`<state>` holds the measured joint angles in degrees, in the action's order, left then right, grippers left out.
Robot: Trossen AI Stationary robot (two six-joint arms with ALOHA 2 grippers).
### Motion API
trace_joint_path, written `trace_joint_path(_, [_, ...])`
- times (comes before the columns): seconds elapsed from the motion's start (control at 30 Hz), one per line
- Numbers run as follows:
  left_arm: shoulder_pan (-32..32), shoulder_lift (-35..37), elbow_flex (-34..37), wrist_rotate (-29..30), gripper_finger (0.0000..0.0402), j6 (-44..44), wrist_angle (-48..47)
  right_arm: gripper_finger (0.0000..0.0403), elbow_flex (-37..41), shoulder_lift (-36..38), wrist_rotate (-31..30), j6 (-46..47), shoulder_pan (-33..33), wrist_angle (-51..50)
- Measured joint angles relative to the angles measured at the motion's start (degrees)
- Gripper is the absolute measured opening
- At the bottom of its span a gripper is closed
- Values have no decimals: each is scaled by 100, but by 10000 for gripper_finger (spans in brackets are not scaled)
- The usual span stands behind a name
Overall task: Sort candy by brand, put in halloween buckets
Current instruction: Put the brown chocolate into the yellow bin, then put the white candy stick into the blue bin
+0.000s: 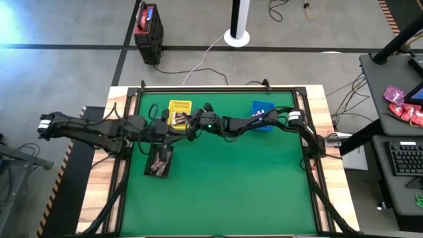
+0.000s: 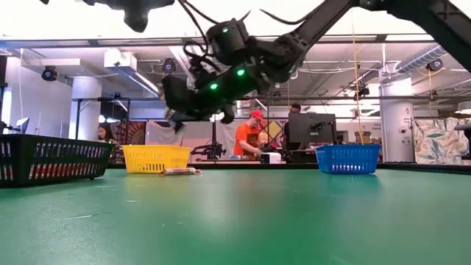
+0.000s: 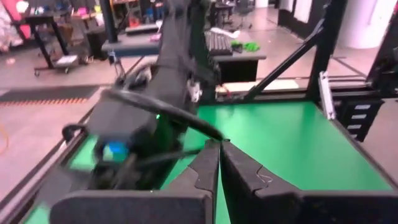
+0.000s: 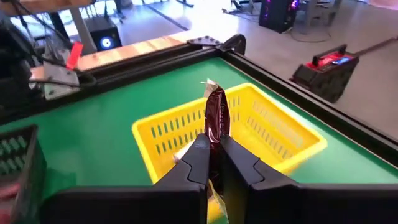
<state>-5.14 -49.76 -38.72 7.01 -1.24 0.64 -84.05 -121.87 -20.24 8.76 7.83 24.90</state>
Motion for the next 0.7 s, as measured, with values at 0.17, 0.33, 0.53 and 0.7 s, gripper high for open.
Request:
trace_joint_path(0.17, [-55, 167, -188, 2, 0, -111, -145, 13, -526, -389, 249, 19, 71, 52])
trace_joint_path(0.33, [-58, 239, -173, 2, 0, -127, -179, 31, -685, -521, 281, 273, 108, -20])
trace_joint_path(0.53, [-60, 160, -129, 4, 0, -127, -222, 112, -730, -531, 290, 339, 143, -206])
trace_joint_path(0.7, [-89, 130, -129, 4, 0, -117, -227, 161, -728, -339, 419, -274, 171, -821])
